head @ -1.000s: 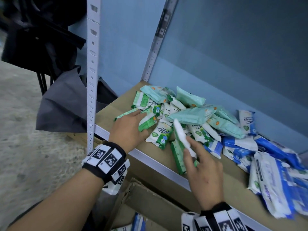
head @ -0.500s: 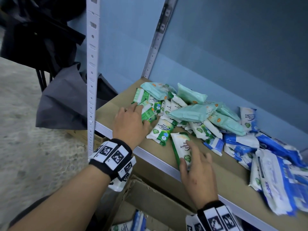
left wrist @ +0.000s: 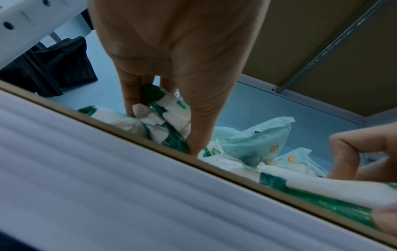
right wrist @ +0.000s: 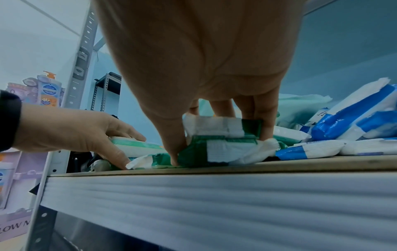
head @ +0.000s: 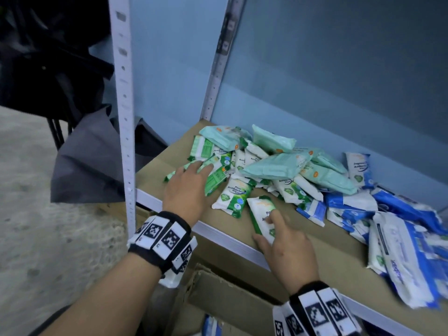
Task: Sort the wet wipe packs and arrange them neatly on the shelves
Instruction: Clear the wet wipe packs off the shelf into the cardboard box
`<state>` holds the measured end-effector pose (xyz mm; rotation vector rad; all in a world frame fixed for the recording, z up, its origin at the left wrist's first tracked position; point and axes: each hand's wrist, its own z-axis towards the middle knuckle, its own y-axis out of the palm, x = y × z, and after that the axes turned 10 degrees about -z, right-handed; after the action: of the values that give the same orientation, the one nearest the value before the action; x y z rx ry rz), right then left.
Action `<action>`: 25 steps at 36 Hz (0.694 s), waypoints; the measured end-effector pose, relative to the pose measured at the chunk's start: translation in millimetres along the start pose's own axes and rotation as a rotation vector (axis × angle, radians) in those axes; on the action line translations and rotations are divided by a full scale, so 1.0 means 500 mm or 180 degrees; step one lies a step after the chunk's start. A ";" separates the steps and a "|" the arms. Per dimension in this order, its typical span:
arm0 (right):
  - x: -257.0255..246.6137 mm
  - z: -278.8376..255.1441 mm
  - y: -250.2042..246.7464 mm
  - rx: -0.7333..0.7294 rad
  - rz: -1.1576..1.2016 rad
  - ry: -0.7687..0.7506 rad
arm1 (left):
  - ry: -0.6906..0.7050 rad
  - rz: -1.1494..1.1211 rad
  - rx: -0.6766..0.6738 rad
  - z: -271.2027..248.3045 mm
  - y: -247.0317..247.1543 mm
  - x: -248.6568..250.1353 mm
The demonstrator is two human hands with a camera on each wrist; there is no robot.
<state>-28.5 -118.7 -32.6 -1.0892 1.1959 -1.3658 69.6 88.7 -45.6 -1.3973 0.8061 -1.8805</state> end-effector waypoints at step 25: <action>0.112 -0.250 0.027 0.0709 0.0951 -0.0234 | 0.0991 -0.0683 0.0271 -0.269 -0.004 0.044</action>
<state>-156.7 -160.5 -58.7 -0.7632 1.0752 -1.1840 -65.6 84.9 -64.0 -1.1934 0.7338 -2.3097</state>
